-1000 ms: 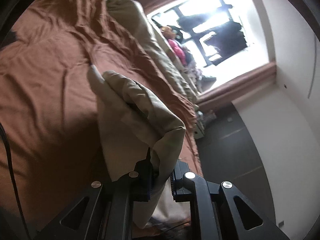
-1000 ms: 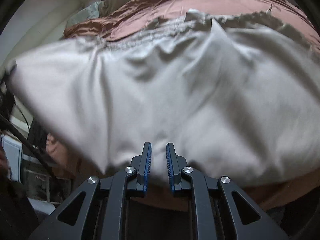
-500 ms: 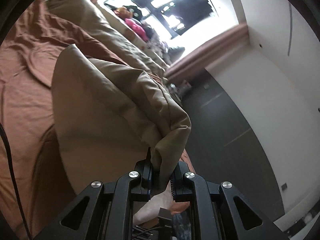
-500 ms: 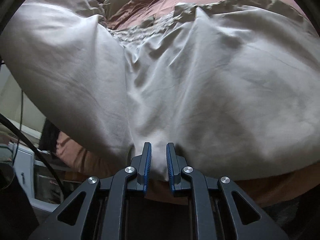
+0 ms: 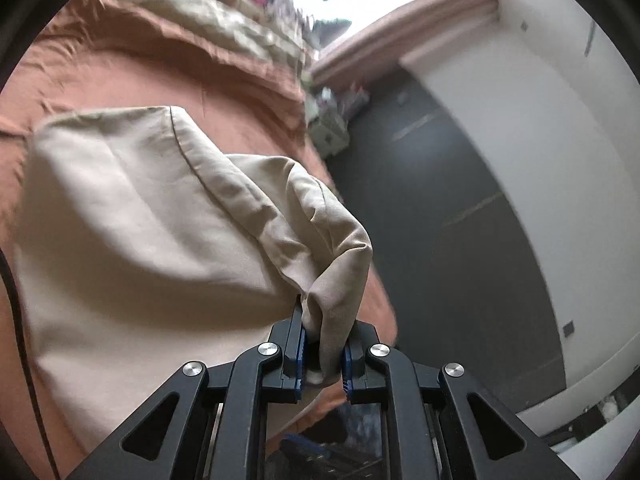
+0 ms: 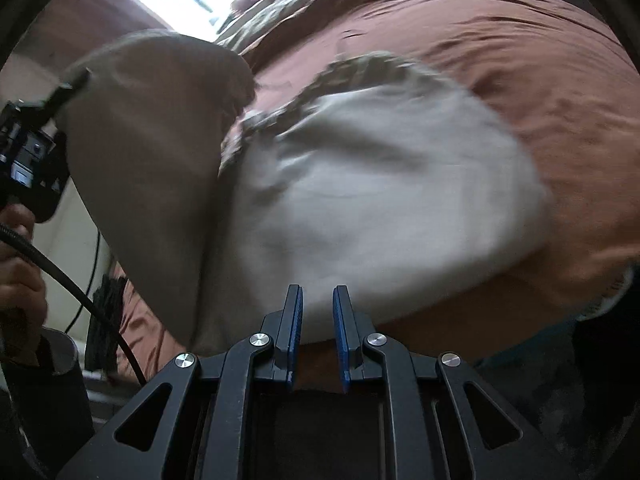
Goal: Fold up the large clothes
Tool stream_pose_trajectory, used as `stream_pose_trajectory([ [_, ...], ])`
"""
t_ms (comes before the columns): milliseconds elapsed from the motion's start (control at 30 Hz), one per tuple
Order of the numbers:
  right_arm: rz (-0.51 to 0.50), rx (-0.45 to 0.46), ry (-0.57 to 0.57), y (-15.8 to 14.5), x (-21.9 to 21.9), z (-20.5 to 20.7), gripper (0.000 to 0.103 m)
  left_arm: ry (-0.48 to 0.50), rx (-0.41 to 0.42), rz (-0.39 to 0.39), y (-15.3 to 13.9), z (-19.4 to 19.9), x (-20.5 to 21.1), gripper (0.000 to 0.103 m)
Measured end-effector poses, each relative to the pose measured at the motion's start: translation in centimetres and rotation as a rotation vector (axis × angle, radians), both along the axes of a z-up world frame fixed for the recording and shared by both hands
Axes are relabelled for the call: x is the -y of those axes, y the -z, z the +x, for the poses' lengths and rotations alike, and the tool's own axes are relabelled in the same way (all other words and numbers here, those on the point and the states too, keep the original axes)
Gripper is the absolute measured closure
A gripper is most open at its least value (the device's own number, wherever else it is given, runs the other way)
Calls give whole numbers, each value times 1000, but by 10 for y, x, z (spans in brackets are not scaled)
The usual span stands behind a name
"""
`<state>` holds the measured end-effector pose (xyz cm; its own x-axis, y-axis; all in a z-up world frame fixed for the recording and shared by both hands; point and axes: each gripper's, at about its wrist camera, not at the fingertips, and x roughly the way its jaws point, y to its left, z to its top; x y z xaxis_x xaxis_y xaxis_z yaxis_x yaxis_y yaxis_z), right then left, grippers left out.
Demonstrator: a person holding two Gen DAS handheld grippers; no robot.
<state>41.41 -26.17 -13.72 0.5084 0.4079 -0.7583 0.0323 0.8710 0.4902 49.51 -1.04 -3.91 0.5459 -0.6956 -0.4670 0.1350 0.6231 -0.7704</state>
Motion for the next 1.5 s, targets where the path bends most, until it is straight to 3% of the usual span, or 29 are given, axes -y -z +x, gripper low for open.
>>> stream_pose_trajectory([
  [100,6,-11,48,4,19,-5,90,49,-72,31,28,15,29,90],
  [233,7,-12,89,7,33,-7,90,84,-109,37,49,17,52,90],
  [633,77,19,184,-15,78,-49,90,224,-95,115,58,11,125,88],
  [700,85,16,183,-14,82,-52,89,262,-124,173,68,14,141,77],
  [767,97,17,185,-16,85,-56,76,302,-157,199,77,19,156,53],
  [800,105,26,186,-17,87,-56,62,312,-163,180,80,20,157,51],
  [833,109,37,185,-19,87,-57,53,324,-167,143,82,21,156,49],
  [867,112,48,180,-20,87,-58,52,331,-170,124,82,20,155,45],
  [1000,131,66,150,-20,83,-47,52,286,-131,175,71,15,134,35],
  [1300,210,31,115,12,64,11,52,67,-146,251,67,-8,29,34],
  [1500,204,40,134,20,59,41,54,-85,-211,354,92,-31,-34,34],
])
